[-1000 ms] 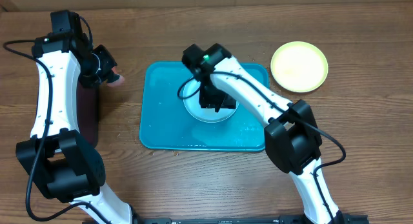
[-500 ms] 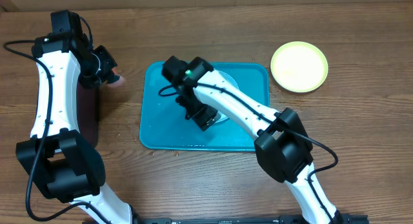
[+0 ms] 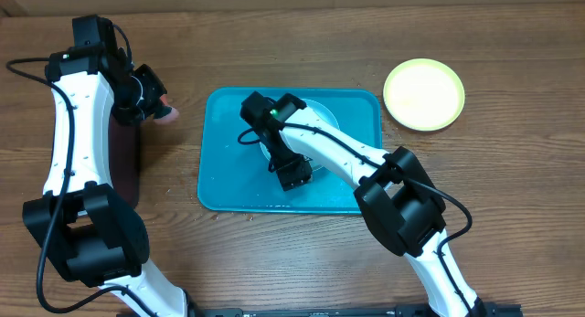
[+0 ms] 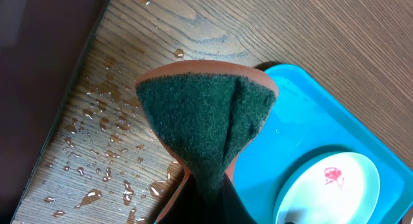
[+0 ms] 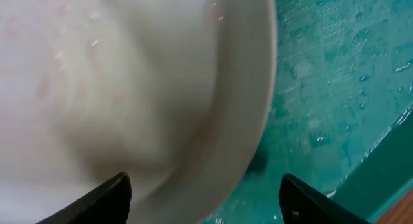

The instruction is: Clean dirty plates on tray and stack at the side

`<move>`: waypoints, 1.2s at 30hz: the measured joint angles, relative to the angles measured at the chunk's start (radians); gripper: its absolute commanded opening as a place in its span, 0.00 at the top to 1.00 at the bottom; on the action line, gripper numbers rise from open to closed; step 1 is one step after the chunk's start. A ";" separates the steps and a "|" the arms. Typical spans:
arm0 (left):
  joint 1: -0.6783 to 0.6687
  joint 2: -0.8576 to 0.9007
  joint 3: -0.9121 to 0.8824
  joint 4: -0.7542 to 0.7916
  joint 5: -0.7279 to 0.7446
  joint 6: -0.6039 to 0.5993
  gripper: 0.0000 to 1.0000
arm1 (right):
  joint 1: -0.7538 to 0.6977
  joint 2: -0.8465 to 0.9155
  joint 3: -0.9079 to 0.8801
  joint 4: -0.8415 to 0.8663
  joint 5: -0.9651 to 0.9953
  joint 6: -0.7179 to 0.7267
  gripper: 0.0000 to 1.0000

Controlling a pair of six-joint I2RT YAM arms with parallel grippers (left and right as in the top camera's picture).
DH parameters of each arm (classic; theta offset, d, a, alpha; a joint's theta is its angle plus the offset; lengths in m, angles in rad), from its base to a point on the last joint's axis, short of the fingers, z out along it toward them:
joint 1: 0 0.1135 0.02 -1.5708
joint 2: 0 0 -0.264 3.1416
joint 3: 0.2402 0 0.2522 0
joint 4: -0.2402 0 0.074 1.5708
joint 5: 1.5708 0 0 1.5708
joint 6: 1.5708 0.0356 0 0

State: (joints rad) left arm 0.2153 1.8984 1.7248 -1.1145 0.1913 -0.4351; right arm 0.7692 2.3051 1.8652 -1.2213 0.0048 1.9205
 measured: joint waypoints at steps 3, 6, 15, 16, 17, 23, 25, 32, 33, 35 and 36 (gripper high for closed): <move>0.000 0.000 0.000 0.000 0.000 0.000 0.96 | -0.002 0.000 -0.007 0.009 0.010 0.013 0.33; 0.000 0.000 0.000 0.000 0.000 0.000 0.96 | -0.002 -0.001 -0.007 0.003 0.045 0.019 0.54; 0.000 0.000 0.000 0.000 0.000 0.000 0.96 | -0.013 -0.001 -0.010 -0.056 0.153 -0.010 0.79; 0.000 0.000 0.000 0.000 0.000 0.000 0.96 | -0.014 -0.001 -0.010 -0.056 0.169 -0.028 0.80; 0.000 0.000 0.000 0.000 0.000 0.000 0.96 | -0.014 -0.001 -0.010 -0.055 0.185 -0.052 0.83; -0.005 0.000 0.000 0.001 0.001 0.024 0.96 | -0.017 -0.002 -0.010 0.002 0.278 -0.297 0.96; -0.011 0.000 0.000 0.001 0.001 0.027 0.96 | -0.020 -0.003 -0.010 0.043 0.297 -0.396 0.96; -0.036 0.000 0.000 0.002 0.005 0.055 0.96 | -0.024 -0.005 -0.010 0.137 0.298 -0.815 0.85; -0.039 0.000 0.000 0.002 0.005 0.062 0.96 | -0.026 -0.005 -0.010 0.135 0.297 -0.881 0.84; -0.044 0.000 0.000 0.002 0.008 0.074 0.96 | -0.029 -0.005 -0.010 0.133 0.291 -1.000 0.79; -0.047 0.000 0.000 0.002 0.012 0.081 0.96 | -0.035 -0.006 -0.010 0.132 0.283 -1.072 0.71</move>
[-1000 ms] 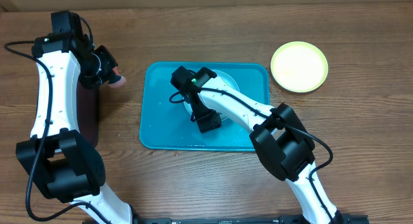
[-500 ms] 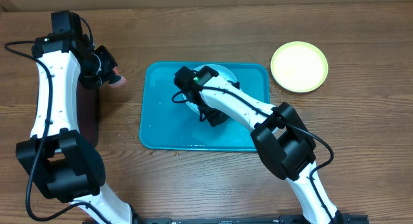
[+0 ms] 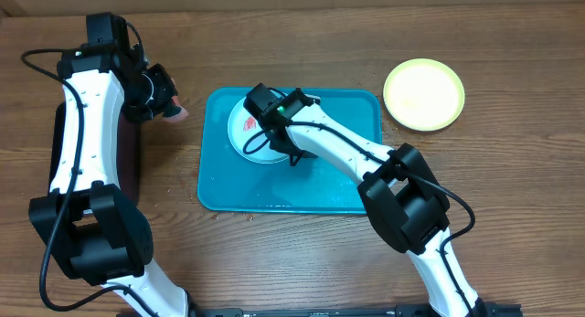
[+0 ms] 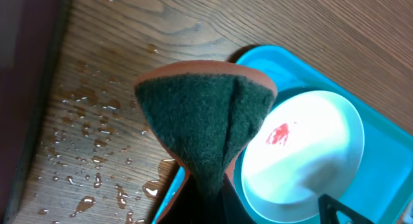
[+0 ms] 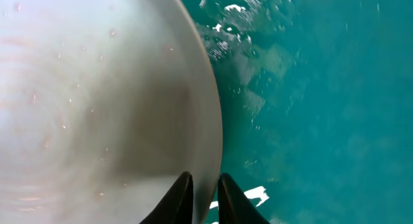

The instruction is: Clean dirty plates on tray and stack at the side

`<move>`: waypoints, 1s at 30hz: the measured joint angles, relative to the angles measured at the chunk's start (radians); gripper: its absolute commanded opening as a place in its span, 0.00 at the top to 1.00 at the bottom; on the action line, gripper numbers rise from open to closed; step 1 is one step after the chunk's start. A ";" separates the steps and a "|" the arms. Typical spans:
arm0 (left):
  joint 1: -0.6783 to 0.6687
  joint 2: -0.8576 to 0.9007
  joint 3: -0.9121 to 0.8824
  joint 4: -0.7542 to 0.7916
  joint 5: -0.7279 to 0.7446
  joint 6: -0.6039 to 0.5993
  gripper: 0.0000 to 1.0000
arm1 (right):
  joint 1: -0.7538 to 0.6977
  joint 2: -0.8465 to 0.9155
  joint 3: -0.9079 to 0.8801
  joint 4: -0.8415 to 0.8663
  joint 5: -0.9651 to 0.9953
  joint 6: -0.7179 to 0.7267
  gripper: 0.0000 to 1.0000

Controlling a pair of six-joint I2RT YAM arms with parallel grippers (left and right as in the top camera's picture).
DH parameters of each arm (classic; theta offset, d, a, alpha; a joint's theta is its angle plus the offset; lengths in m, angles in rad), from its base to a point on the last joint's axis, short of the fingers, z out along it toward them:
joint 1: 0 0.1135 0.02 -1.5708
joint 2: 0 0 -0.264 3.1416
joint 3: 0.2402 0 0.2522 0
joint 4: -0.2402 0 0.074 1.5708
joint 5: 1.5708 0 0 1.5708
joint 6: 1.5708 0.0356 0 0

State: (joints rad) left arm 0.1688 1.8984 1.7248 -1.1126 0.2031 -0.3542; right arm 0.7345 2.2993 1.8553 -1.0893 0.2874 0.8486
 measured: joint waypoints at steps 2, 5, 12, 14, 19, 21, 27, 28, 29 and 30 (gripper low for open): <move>-0.006 0.000 0.000 0.000 0.010 0.018 0.96 | -0.012 0.000 0.000 0.002 -0.021 -0.096 0.65; -0.019 0.000 0.000 0.001 0.022 0.034 0.96 | -0.042 0.000 0.000 0.018 -0.049 -0.186 0.64; -0.064 0.000 0.000 0.002 0.036 0.060 0.96 | -0.124 0.000 0.000 0.094 -0.147 -0.247 0.69; -0.071 0.000 0.000 0.001 0.038 0.066 0.96 | -0.148 0.000 0.000 0.098 -0.189 -0.238 0.69; -0.084 0.000 0.000 0.002 0.041 0.070 0.96 | -0.184 0.000 -0.010 0.131 -0.282 -0.197 0.73; -0.084 0.000 0.000 0.001 0.041 0.070 0.96 | -0.183 0.000 -0.024 0.136 -0.299 -0.190 0.82; -0.084 0.000 0.000 0.002 0.041 0.070 0.96 | -0.171 -0.010 -0.052 0.110 -0.349 -0.169 0.89; -0.085 0.000 0.000 0.001 0.041 0.070 0.96 | -0.171 -0.011 -0.052 0.104 -0.355 -0.168 0.92; -0.087 0.000 0.000 0.001 0.041 0.072 0.96 | -0.172 -0.011 -0.052 0.098 -0.359 -0.176 0.96; -0.090 0.000 0.000 0.000 0.040 0.074 0.96 | -0.173 -0.012 -0.052 0.095 -0.362 -0.186 0.96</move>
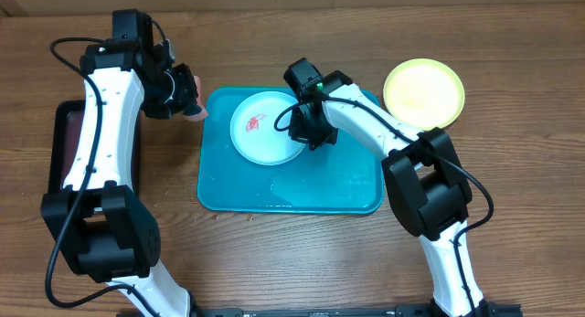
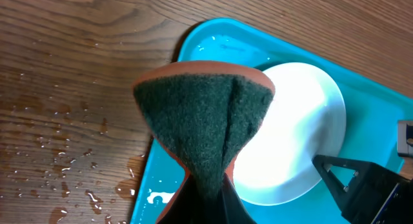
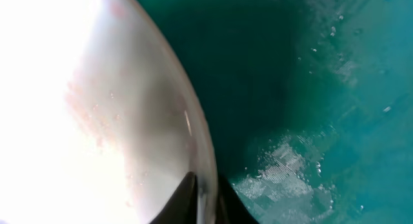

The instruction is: Clean dirty plates on tray and stack at the side

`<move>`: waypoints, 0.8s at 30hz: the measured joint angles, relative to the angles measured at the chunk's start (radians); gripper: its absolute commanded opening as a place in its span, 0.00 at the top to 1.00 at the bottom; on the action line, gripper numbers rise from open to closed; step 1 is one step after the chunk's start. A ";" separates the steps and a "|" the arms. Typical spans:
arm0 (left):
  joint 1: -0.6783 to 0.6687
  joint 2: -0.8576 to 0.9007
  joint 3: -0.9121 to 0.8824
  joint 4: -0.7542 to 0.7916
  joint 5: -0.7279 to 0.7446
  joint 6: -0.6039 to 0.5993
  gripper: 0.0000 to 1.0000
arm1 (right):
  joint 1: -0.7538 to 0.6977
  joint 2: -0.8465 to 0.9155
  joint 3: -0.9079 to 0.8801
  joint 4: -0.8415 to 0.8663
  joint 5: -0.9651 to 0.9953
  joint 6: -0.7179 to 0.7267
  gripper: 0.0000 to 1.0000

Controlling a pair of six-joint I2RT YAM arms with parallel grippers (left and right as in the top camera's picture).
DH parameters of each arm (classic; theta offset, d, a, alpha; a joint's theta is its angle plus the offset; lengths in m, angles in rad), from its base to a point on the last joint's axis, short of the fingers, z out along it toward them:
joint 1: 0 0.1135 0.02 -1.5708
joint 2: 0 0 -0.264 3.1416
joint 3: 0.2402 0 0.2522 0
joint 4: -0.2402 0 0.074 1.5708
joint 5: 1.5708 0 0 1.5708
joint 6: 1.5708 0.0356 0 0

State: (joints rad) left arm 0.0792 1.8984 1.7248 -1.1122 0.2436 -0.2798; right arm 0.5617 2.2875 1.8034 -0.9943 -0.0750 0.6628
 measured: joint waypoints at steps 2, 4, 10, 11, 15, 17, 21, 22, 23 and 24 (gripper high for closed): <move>-0.016 0.000 0.000 -0.003 0.000 0.011 0.96 | -0.013 -0.007 0.000 0.005 -0.016 -0.053 0.96; -0.040 0.000 0.000 -0.002 0.000 0.023 0.96 | -0.026 -0.007 -0.001 0.004 -0.022 -0.112 0.96; -0.135 0.000 0.000 -0.002 0.000 0.048 0.96 | -0.056 -0.007 -0.005 0.010 -0.048 -0.362 0.83; -0.150 0.000 0.000 -0.002 0.000 0.048 0.96 | -0.058 -0.007 -0.005 0.009 -0.048 -0.391 0.67; -0.178 0.000 0.000 0.000 0.000 0.051 0.96 | -0.064 -0.011 -0.011 0.004 -0.043 -0.465 0.40; -0.184 0.001 0.000 0.002 0.000 0.051 0.96 | -0.069 -0.012 -0.011 0.008 -0.040 -0.460 0.46; -0.189 0.014 0.000 0.003 0.000 0.051 0.96 | -0.084 -0.012 -0.012 0.008 -0.037 -0.397 0.72; -0.191 0.021 0.000 0.004 0.000 0.051 0.96 | -0.085 -0.012 -0.013 0.008 -0.038 -0.379 0.78; -0.196 0.032 0.000 0.005 0.000 0.051 0.96 | -0.089 -0.012 -0.014 0.006 -0.041 -0.364 0.84; -0.202 0.045 0.000 0.005 0.000 0.051 0.96 | -0.089 -0.012 -0.015 0.008 -0.045 -0.347 0.85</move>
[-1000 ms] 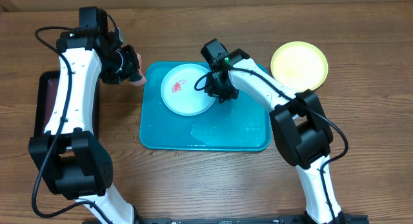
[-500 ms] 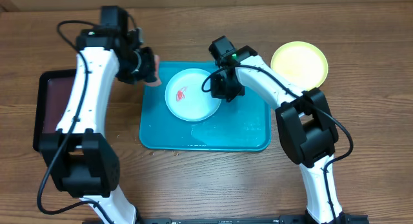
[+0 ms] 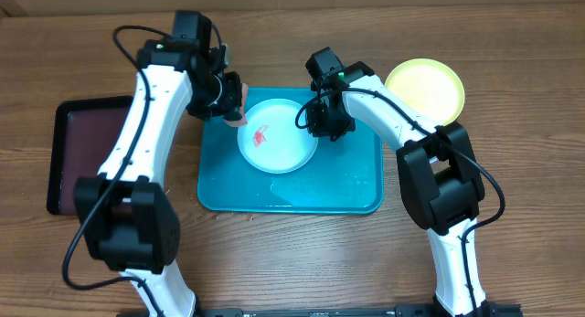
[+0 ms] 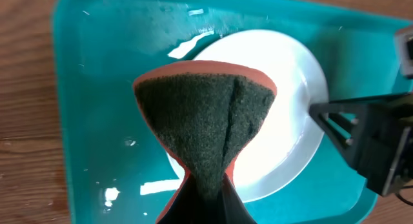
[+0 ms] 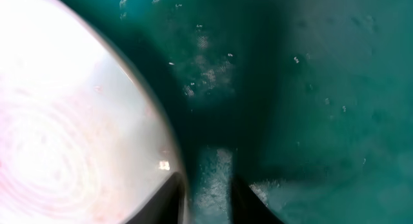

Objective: Clean dirty plates on tray and stack at the side
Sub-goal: 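Scrub the light-blue plate's red stain with the sponge in the left gripper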

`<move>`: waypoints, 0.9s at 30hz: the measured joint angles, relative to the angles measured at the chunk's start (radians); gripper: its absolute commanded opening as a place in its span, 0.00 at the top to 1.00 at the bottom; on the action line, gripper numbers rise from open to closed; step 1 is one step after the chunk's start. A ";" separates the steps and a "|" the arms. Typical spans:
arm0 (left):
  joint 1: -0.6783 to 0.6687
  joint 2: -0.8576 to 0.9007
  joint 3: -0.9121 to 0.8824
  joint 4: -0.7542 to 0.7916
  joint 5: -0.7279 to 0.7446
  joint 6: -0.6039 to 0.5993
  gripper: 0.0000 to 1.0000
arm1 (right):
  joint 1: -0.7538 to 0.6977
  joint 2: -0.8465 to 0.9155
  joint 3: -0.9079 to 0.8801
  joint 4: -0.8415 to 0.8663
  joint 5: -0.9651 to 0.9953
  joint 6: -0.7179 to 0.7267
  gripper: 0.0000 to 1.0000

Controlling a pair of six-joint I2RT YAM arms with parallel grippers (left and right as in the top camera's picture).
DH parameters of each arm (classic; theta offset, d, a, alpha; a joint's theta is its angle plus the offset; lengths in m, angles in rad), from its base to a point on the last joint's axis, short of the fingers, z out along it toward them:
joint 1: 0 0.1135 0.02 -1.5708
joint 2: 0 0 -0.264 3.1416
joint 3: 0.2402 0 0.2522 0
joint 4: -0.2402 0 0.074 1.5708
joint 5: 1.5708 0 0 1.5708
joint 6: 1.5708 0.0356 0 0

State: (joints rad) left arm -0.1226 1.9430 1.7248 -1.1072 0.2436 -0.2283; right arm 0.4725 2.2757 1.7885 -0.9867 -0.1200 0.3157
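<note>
A white plate (image 3: 277, 136) with a red smear (image 3: 261, 134) lies on the blue tray (image 3: 356, 194). My left gripper (image 3: 219, 90) is shut on a green-and-orange sponge (image 4: 205, 114), which hangs over the plate's (image 4: 284, 108) upper-left part. My right gripper (image 3: 322, 123) sits low at the plate's right rim. In the right wrist view its jaws (image 5: 206, 195) stand slightly apart, with wet tray (image 5: 310, 88) showing between them. The plate's rim (image 5: 64, 121) lies just left of the left finger.
A yellow plate (image 3: 424, 93) sits on the wooden table right of the tray. A dark brown tray (image 3: 78, 153) lies at the far left. Water pools on the blue tray floor (image 4: 97, 121). The right gripper's body (image 4: 368, 140) shows beside the plate in the left wrist view.
My left gripper has carried the sponge from the tray's left edge to above the plate. The right jaws, then shut on the plate's rim, now stand apart beside it. The plate sits slightly further right.
First my right gripper stood open over the plate mid-tray while the left held the sponge near the dark tray. Then the right was shut on the plate's rim, and at each later moment the left arm was further right. Now the plate lies released.
</note>
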 measured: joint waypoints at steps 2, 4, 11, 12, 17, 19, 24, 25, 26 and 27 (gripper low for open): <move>-0.013 0.026 0.000 0.000 0.000 0.000 0.96 | 0.000 0.000 -0.002 0.001 -0.006 0.043 0.85; -0.029 0.056 0.000 0.003 0.000 0.000 0.96 | 0.003 0.000 -0.003 0.005 -0.007 0.064 0.91; -0.094 0.136 0.000 0.054 0.000 0.000 0.96 | 0.021 0.000 -0.003 0.031 -0.020 0.095 0.96; -0.102 0.144 0.000 0.063 0.000 -0.001 0.96 | 0.023 0.000 -0.003 0.035 -0.021 0.091 0.96; -0.133 0.206 0.000 0.083 0.000 -0.020 0.96 | 0.028 0.000 -0.003 0.051 -0.036 0.014 0.96; -0.138 0.237 0.000 0.083 0.001 -0.027 0.96 | 0.027 0.000 -0.003 0.048 -0.042 -0.018 0.95; -0.140 0.286 0.000 0.085 0.008 -0.028 0.96 | 0.026 0.000 -0.003 0.041 -0.058 -0.086 0.93; -0.140 0.287 0.000 0.089 0.007 -0.028 0.96 | 0.025 0.000 -0.004 0.042 -0.059 -0.088 0.93; -0.140 0.288 0.000 0.092 0.006 -0.028 0.96 | 0.025 0.000 -0.004 0.042 -0.060 -0.087 0.93; -0.140 0.293 0.000 0.093 0.002 -0.028 0.96 | 0.025 0.000 -0.004 0.042 -0.061 -0.085 0.93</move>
State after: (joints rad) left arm -0.2623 2.2356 1.7252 -1.0138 0.2459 -0.2565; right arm 0.4973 2.2757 1.7844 -0.9451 -0.1806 0.2310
